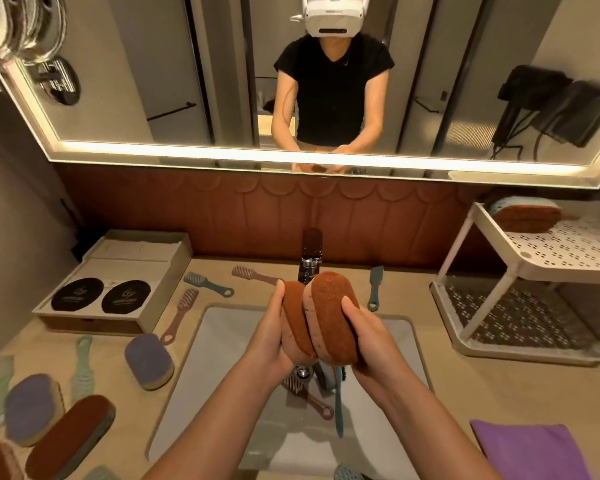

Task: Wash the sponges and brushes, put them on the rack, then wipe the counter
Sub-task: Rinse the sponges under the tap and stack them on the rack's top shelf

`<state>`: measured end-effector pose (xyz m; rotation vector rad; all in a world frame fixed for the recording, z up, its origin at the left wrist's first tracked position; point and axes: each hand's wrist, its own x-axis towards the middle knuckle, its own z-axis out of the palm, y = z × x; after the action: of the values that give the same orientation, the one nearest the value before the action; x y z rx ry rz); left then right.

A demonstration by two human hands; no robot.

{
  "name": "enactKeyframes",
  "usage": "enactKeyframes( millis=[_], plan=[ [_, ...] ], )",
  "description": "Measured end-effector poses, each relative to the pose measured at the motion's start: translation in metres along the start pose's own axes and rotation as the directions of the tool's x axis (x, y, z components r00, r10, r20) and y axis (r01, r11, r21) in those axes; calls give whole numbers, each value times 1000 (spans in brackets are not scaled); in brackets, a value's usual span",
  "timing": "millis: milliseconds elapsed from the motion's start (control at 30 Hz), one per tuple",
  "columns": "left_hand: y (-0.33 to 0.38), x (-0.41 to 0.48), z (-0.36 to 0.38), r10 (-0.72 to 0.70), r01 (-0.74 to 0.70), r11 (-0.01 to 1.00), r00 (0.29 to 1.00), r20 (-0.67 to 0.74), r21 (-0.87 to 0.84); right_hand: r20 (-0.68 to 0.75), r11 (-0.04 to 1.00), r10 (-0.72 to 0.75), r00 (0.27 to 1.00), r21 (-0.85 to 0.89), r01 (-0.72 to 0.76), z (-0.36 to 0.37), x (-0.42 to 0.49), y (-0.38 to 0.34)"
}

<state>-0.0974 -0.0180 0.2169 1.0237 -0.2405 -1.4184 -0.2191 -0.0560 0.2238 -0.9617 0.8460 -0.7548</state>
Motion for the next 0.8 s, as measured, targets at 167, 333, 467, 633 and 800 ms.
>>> enactKeyframes(
  millis=[167,333,467,633,800],
  plan=[
    [-10,-7,-5,-2,9,999,990,141,-50,-118,999,44,992,25,-42,-2,-4,5],
    [-24,-9,-7,4,0,1000,987,158,-24,-168,991,74,983,123,-53,0,-9,7],
    [-27,-16,0,56,-53,998,987,149,-21,-148,984,66,987,173,-40,4,-12,8],
    [-26,-25,3,23,-28,999,982,189,24,-107,1000,-14,994,6,14,6,-18,12],
    [-17,-33,0,-31,-31,976,960,277,216,-27,957,-154,988,-252,142,-4,-21,9]
  ],
)
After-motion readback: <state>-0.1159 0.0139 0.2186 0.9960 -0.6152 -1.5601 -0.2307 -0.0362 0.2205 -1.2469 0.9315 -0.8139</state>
